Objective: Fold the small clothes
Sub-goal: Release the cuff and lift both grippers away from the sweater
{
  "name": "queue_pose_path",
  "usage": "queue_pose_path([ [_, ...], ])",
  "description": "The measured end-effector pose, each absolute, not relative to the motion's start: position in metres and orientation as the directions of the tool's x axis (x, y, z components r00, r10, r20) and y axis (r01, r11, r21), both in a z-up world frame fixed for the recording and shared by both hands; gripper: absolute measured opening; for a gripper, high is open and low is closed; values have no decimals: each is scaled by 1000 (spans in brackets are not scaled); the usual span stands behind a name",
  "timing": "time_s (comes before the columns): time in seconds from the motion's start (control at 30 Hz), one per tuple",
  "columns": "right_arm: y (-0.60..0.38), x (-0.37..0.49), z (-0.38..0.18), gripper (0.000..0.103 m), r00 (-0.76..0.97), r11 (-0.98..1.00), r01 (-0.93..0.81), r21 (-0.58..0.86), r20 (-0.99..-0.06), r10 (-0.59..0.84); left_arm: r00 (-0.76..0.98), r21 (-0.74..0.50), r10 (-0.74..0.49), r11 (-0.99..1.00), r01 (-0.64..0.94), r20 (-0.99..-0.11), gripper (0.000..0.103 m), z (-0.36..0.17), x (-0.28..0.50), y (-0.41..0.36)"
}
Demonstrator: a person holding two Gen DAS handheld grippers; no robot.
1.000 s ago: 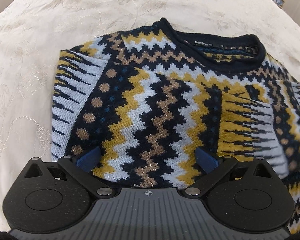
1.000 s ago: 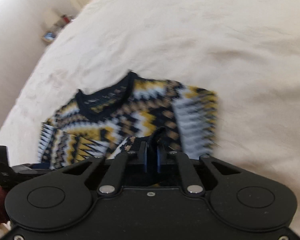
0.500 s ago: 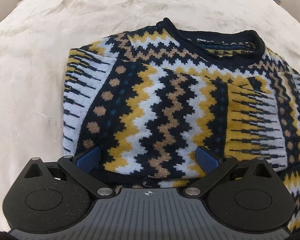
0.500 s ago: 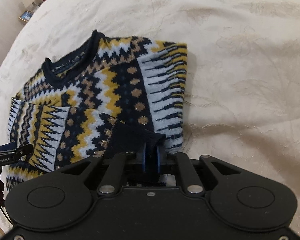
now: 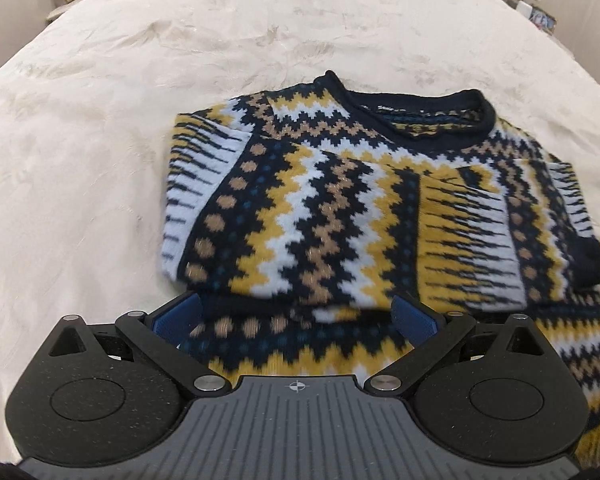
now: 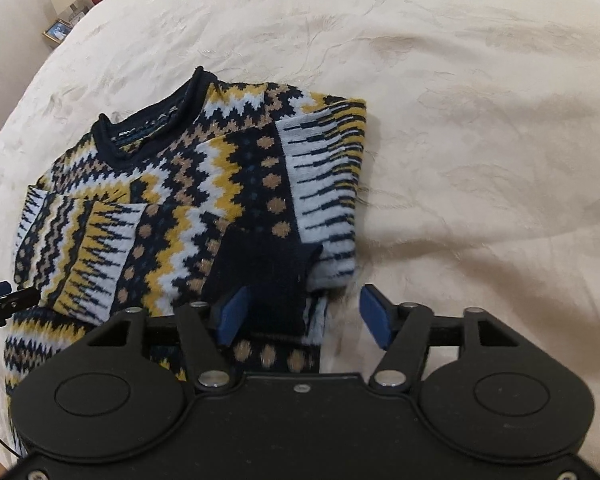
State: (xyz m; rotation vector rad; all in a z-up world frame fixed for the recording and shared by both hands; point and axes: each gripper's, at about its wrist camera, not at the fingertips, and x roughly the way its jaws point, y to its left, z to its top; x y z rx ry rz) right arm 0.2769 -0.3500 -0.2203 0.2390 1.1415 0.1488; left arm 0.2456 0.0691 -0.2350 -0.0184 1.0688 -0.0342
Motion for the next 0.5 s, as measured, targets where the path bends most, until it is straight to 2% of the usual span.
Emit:
queue_pose_path([
  [0.27, -349, 242, -210, 83, 434, 953, -30, 301, -855, 284, 494, -38, -32, 999, -1, -869, 103, -218, 204, 63],
  [0.5, -348, 209, -209, 85, 423, 940, -67, 334, -844, 331, 480, -23, -5, 999, -32, -877, 103, -212, 162, 57],
])
